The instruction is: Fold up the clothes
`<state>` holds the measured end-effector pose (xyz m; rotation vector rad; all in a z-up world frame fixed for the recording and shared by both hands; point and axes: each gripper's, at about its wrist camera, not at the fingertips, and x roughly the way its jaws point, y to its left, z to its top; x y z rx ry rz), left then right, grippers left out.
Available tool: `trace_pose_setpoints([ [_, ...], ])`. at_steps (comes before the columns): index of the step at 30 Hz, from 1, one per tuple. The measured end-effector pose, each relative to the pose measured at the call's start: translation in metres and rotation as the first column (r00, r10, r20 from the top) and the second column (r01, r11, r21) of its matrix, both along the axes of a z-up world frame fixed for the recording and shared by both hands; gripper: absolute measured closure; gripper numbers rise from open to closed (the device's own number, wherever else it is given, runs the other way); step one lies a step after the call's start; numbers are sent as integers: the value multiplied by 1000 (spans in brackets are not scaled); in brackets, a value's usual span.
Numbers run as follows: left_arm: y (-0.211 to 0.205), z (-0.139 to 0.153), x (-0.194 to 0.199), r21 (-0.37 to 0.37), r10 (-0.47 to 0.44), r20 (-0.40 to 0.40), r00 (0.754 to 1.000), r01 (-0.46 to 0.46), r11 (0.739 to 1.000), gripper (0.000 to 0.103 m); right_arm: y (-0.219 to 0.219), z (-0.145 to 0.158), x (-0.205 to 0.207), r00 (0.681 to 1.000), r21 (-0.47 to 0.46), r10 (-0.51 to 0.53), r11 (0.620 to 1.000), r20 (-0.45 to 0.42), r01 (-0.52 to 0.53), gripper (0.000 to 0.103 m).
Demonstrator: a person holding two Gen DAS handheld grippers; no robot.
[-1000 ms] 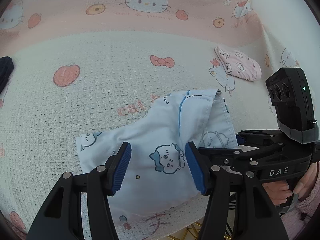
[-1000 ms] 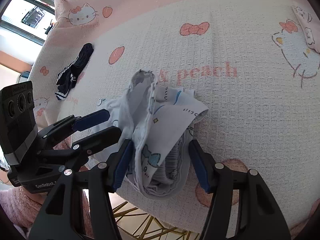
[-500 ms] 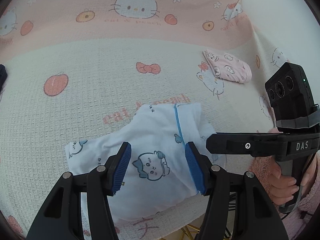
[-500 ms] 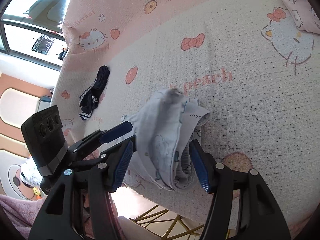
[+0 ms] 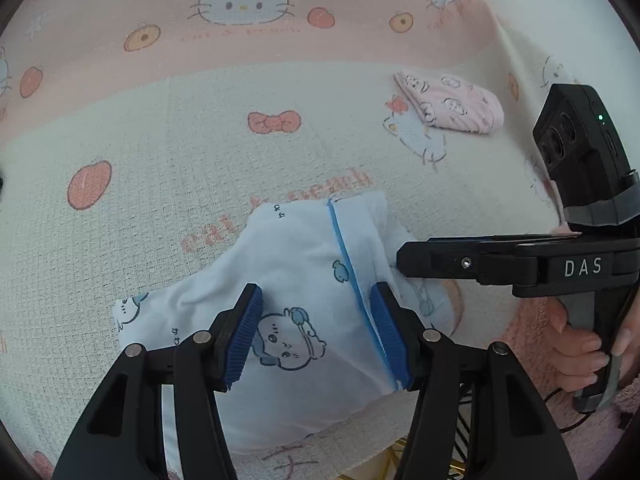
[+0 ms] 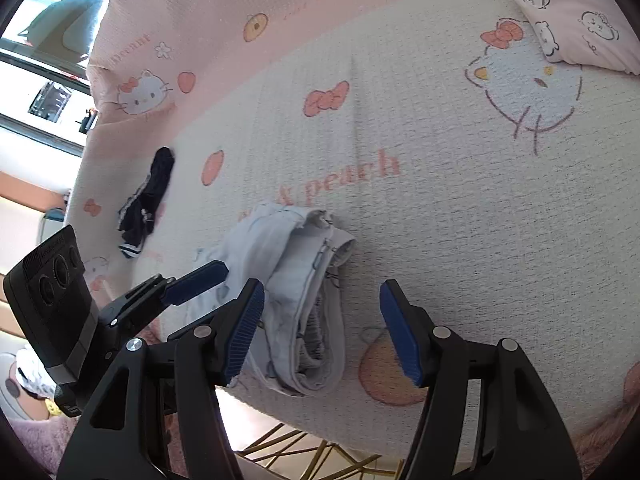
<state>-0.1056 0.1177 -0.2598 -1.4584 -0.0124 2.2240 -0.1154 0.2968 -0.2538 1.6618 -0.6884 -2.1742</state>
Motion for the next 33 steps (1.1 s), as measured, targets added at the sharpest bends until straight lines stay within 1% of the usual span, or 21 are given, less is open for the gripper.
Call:
trace_pose_setpoints([
  [2, -4, -1, 1, 13, 9, 9, 1000, -10, 1000, 45, 4, -7, -3, 1000, -10, -20, 1000, 22, 20, 40],
  [4, -7, -3, 1, 6, 4, 22, 1000, -4, 1000, 45, 5, -8, -9, 1000, -28, -24, 999, 7, 24, 40],
  [7, -11, -4, 1, 10, 2, 27, 1000, -2, 1000, 45, -2, -11, -20, 1000, 1, 1, 1000, -4, -1, 40],
  [11, -15, -3, -1, 29, 2, 35, 999, -3, 1000, 45, -3, -15, -29, 1000, -6, -10, 1000, -1, 10, 40],
  [13, -16, -4, -3, 42, -1, 41, 999, -1, 999, 45, -3, -14, -30, 1000, -1, -4, 1000, -8, 4, 41],
  [17, -20, -5, -8, 75, 17, 56, 998, -21, 997, 45, -7, -16, -32, 1000, -57, 30, 998, 4, -29, 39],
  [20, -19, -5, -11, 75, 13, 51, 999, -17, 997, 45, -16, -10, -29, 996, -149, 92, 984, -16, -94, 39],
  [22, -18, -4, -12, 71, 11, 43, 999, -14, 997, 45, -23, -2, -24, 990, -163, 134, 977, -46, -140, 39],
  [25, -19, -1, -11, 69, 15, 35, 999, -18, 997, 45, -27, 3, -17, 984, -185, 168, 967, -60, -176, 39],
  [27, -21, 0, -11, 69, 24, 30, 999, -26, 997, 45, -24, 2, -13, 987, -179, 156, 971, -41, -161, 39],
  [30, -24, -2, -12, 68, 34, 44, 998, -36, 997, 45, -9, 1, -7, 997, -154, 78, 985, -17, -79, 39],
  [33, -22, -7, -11, 63, 24, 57, 998, -28, 998, 45, 2, 6, -7, 999, -120, 32, 992, -33, -36, 39],
])
